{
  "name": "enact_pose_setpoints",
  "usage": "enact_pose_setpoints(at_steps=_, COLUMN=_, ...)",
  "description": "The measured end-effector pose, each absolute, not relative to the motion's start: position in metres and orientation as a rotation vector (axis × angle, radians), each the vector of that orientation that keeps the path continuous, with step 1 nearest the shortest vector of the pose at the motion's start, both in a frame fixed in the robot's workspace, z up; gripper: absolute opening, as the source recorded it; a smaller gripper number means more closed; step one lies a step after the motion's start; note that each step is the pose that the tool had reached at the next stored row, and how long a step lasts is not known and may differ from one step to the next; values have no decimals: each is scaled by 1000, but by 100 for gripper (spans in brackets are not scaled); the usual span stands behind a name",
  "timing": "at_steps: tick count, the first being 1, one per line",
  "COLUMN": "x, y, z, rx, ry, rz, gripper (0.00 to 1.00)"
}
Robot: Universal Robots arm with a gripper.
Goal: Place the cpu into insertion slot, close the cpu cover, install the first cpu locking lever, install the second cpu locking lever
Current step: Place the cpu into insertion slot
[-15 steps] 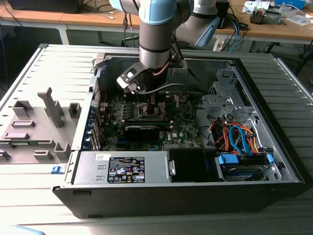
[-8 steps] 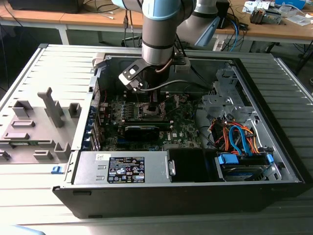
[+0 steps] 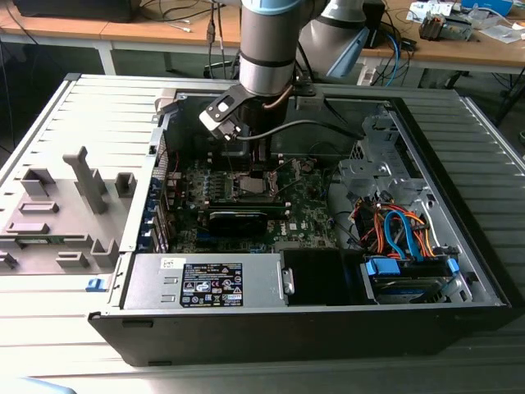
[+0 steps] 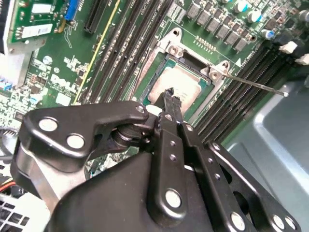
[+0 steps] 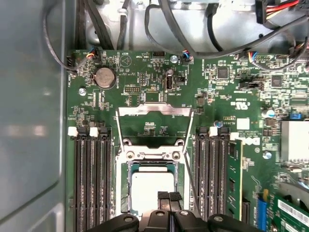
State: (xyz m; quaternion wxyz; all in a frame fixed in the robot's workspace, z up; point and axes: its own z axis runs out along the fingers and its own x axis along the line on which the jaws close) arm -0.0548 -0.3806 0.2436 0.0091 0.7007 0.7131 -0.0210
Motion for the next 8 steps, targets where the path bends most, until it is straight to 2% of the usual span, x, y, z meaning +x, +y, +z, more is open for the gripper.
enact_pose_setpoints(at_steps=8, x=-55, y=-381, z=254, rx=2189, ry=2228, rz=-65, gripper=11)
